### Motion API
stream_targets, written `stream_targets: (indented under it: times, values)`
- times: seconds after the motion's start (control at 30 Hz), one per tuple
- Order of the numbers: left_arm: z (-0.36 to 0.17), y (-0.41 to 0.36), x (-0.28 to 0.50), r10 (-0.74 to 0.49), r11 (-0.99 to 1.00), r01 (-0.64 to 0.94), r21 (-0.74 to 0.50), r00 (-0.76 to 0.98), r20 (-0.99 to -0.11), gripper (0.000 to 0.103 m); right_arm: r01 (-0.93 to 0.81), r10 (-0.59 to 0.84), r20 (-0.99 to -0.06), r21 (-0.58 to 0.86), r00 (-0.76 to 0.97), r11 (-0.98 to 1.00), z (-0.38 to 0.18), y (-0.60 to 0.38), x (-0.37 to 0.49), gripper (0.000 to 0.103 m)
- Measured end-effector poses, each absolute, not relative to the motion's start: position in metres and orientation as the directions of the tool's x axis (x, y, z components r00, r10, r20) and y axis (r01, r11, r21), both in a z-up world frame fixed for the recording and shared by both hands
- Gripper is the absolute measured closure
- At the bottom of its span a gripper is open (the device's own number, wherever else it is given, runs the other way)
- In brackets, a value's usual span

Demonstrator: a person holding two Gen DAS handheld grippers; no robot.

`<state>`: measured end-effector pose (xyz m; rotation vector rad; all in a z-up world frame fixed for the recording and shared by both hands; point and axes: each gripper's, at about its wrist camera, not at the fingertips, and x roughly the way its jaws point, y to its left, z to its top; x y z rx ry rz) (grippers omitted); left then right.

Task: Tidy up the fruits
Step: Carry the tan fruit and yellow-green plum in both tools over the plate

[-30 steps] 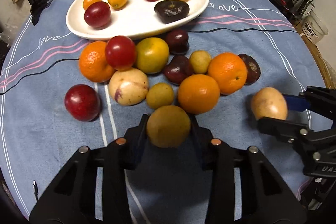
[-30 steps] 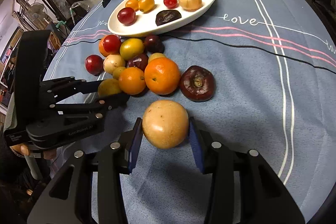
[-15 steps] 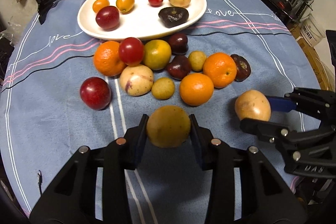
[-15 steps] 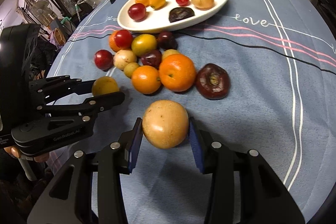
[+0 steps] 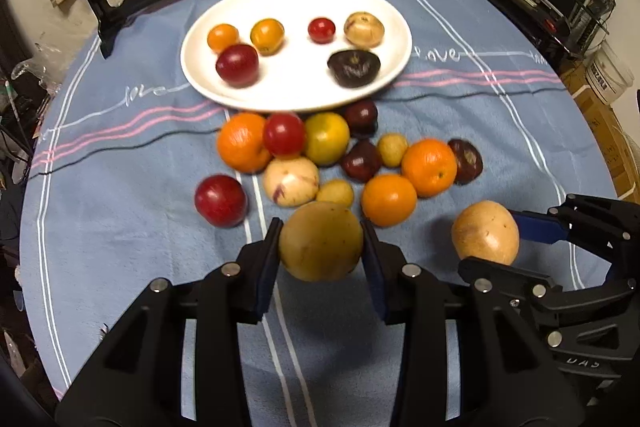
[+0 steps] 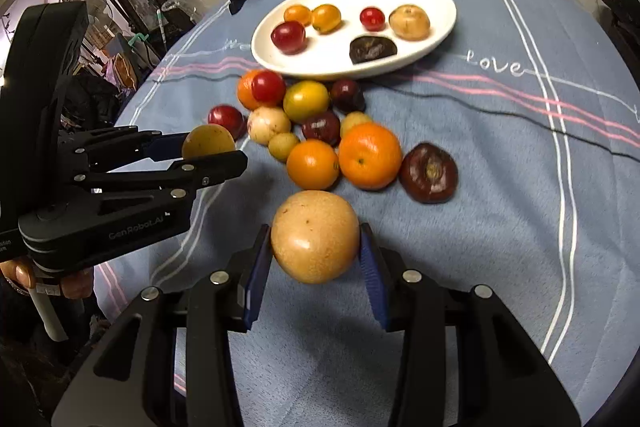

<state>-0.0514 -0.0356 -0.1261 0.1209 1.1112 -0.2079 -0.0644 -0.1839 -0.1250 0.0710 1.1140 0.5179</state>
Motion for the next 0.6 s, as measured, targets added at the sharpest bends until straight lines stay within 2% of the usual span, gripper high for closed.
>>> stream_targets:
  times: [0.6]
  values:
    - [-0.092,-0.040,-0.010,-0.099,0.979,0.204,0.004,0.491,-0.866,0.064,-0.391,0.452,-0.785,0.292,0.423,0.873,-0.080,-0.187,-0.026,0.060]
